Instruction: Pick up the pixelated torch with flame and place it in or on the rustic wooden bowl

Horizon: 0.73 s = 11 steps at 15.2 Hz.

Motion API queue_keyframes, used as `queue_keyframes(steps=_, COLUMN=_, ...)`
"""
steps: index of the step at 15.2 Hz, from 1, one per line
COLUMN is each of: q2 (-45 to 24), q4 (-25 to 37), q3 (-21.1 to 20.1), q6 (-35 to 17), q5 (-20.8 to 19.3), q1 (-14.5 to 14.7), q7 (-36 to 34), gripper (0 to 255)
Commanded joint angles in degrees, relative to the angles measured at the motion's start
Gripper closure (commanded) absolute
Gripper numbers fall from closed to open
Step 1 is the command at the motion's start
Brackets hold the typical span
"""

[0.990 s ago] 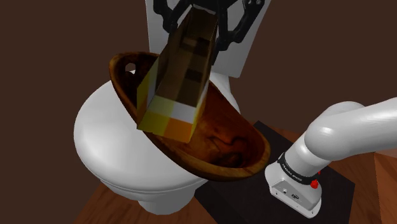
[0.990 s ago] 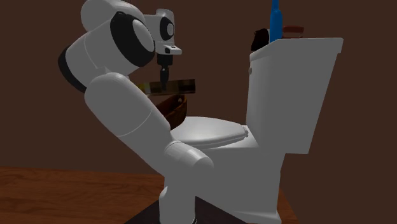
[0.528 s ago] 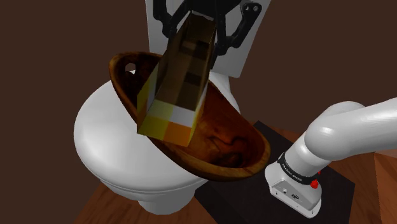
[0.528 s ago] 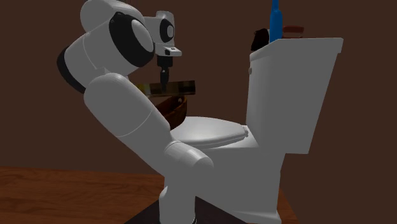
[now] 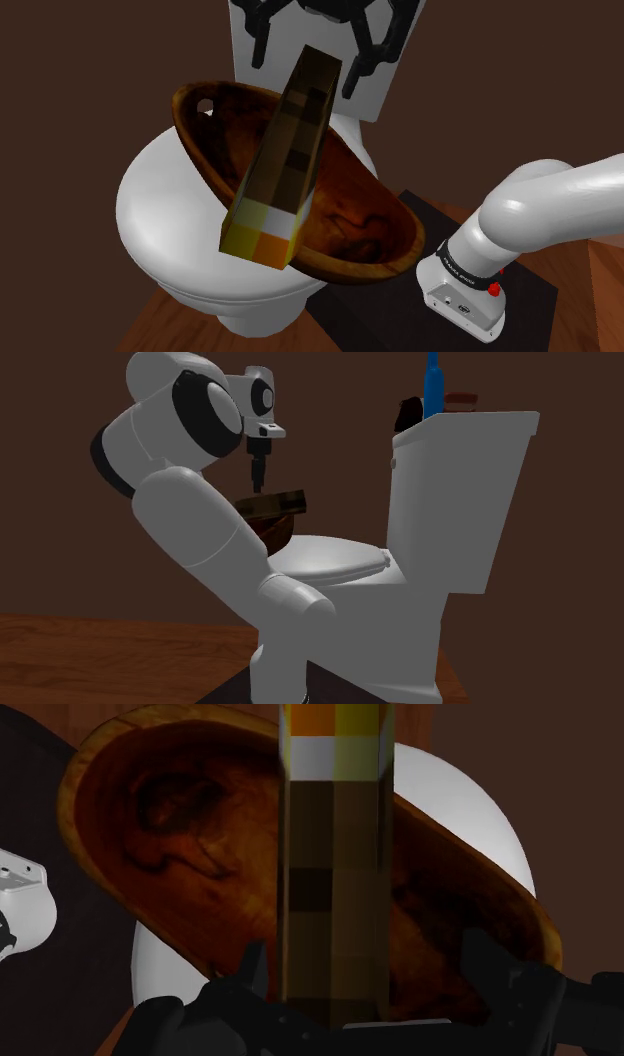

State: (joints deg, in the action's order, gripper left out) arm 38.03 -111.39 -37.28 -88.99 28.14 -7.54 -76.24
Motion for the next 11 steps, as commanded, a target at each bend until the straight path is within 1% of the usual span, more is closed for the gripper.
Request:
queue_keyframes(steps=1, q2=-0.9, q4=3.3, q3=0.7, q6=2.5, q5=-0.7, q1=-0.3, q7=-0.4, gripper=0)
queue_keyframes(steps=3, q2=-2.2, q4=7.4, q3=1.4, q6=5.6, q5=-1.4, q1=-0.7, q7=-1.1, gripper=0)
queue_keyframes(steps=11, q2=-2.2, q4=7.4, q3=1.4, q6=5.6, q5=-1.5, q1=-0.7, q7=-1.1, gripper=0)
